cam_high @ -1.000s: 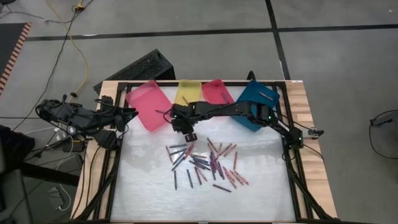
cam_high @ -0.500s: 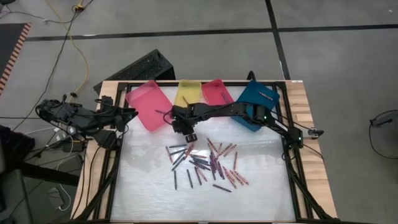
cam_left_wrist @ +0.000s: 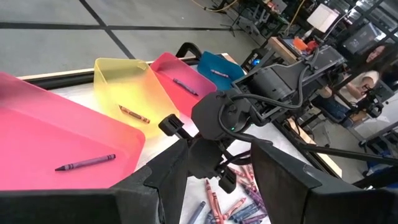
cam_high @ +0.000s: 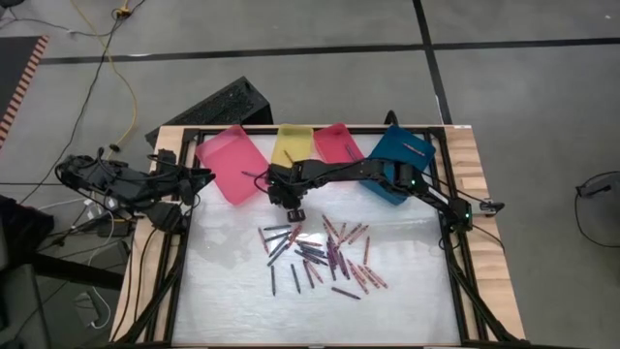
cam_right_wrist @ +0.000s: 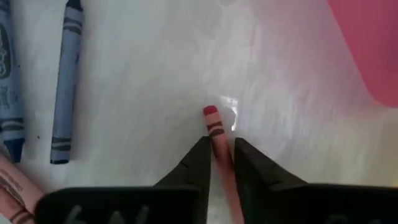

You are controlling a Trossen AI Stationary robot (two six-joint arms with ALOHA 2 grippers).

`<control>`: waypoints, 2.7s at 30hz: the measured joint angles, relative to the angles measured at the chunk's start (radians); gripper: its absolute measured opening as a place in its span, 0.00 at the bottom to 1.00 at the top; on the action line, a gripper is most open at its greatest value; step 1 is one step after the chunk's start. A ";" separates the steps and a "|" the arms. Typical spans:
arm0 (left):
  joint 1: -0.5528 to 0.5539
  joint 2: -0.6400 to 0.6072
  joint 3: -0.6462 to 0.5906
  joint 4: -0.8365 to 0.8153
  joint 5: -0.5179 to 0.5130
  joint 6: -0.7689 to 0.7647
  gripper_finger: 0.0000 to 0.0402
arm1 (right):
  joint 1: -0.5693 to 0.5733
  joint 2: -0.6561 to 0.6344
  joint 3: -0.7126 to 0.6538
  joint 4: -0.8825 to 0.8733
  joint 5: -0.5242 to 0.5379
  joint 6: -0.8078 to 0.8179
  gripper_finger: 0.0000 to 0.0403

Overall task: Sort crayons
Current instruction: Put the red crayon in the yellow bin

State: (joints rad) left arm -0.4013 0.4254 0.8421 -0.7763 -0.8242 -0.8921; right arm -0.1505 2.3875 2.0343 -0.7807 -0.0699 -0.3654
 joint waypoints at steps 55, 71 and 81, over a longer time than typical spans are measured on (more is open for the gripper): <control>0.000 0.000 0.000 -0.004 0.005 0.001 0.41 | -0.211 -0.051 0.313 -0.044 0.103 0.419 0.02; 0.000 0.000 0.000 -0.004 -0.001 -0.007 0.41 | -0.241 -0.023 0.296 -0.086 0.167 0.537 0.02; 0.000 0.000 0.000 -0.004 0.000 -0.010 0.41 | -0.231 0.043 0.297 -0.101 0.181 0.551 0.02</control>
State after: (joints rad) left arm -0.4015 0.4252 0.8421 -0.7800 -0.8238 -0.9024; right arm -0.3816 2.4305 2.3310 -0.8813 0.1116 0.1854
